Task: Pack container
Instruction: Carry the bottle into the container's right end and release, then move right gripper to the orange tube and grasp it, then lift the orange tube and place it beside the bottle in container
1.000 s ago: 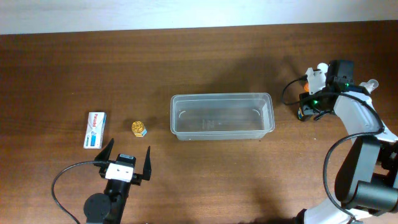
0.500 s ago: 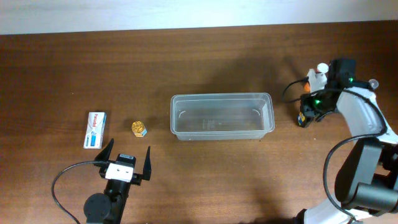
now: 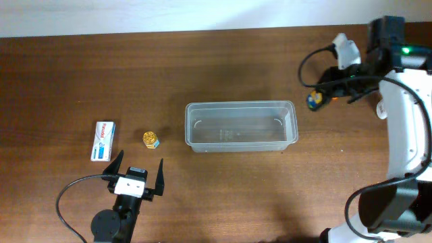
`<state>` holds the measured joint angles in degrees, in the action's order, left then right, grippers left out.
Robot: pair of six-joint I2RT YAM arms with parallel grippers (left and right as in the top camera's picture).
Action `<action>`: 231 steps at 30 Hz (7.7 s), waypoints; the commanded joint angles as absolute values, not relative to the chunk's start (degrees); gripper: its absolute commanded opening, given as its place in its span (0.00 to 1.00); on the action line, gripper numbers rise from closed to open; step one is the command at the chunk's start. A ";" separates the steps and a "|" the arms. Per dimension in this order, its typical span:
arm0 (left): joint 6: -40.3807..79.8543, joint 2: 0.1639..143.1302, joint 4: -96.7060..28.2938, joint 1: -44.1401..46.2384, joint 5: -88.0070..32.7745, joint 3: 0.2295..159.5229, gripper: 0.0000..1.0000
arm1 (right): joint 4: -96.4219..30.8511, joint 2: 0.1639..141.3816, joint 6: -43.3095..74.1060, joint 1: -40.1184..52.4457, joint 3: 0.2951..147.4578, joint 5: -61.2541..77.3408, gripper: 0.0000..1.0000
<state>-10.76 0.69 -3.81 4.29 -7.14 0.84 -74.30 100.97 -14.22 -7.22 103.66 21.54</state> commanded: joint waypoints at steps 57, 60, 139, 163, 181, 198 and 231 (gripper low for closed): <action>-11.66 0.30 -3.88 3.84 -7.70 0.51 0.99 | -40.05 101.69 8.84 10.66 70.11 2.07 0.34; -11.66 0.30 -3.88 3.84 -7.73 0.51 0.99 | -39.97 101.69 8.86 10.66 70.11 2.07 0.34; -11.66 0.30 -3.88 3.84 -7.73 0.51 0.99 | -46.61 119.31 -4.29 -14.70 102.21 1.93 0.50; -11.66 0.30 -3.88 3.84 -7.73 0.51 0.99 | -46.94 119.31 -4.27 -14.70 102.24 1.72 0.28; -11.66 0.30 -3.88 3.84 -7.73 0.51 0.99 | -60.27 112.84 -4.05 -14.66 108.51 4.27 0.24; -11.66 0.30 -3.88 3.84 -7.70 0.51 0.99 | -89.97 91.50 -5.85 -10.72 113.91 17.37 0.25; -11.66 0.30 -3.88 3.84 -7.73 0.51 0.99 | -64.18 91.66 -5.58 3.75 82.76 15.86 0.25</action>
<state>-10.79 0.69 -3.81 4.29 -7.14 0.84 -65.01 91.90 -5.96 3.20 83.05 15.97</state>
